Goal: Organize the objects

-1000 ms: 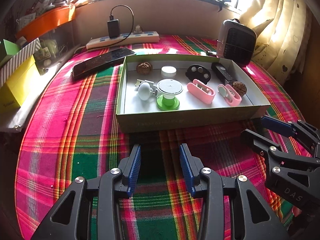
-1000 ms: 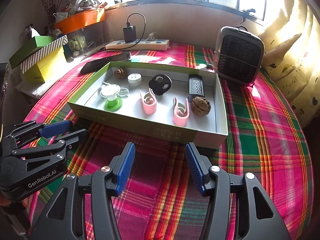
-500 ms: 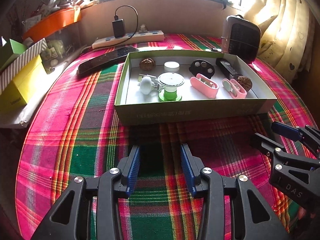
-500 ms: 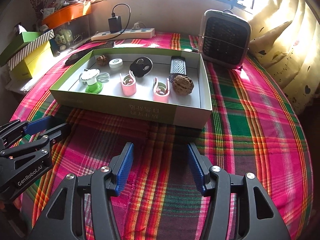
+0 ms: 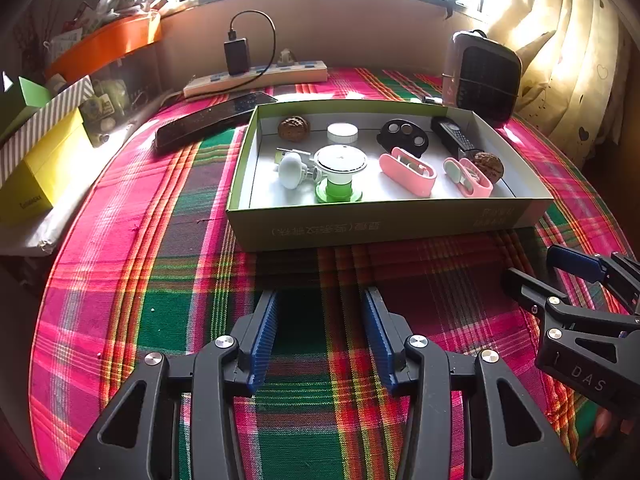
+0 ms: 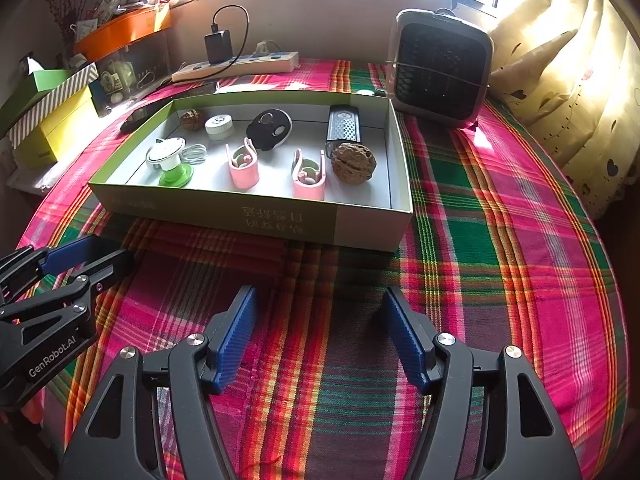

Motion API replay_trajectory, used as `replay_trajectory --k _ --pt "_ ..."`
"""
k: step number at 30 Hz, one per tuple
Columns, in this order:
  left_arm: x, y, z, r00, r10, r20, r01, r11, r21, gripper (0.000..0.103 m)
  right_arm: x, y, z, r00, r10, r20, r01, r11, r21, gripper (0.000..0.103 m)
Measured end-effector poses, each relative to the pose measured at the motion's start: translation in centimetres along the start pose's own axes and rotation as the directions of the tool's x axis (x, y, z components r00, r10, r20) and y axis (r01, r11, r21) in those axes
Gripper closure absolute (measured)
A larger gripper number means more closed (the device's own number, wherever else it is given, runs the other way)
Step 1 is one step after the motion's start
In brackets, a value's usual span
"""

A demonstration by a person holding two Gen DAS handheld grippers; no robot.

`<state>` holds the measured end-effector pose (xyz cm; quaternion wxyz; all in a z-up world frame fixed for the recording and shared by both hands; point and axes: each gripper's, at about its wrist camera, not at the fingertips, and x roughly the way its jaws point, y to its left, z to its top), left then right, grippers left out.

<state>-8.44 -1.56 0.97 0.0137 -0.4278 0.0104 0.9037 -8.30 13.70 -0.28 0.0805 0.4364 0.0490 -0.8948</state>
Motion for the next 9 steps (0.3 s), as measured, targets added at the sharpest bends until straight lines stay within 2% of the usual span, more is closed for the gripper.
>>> replay_trajectory --k 9 --pt "0.0 0.01 0.0 1.0 0.0 0.0 0.0 1.0 0.0 0.061 0.03 -0.01 -0.01 1.0 0.0 0.0 0.0 1.0 0.0 0.037"
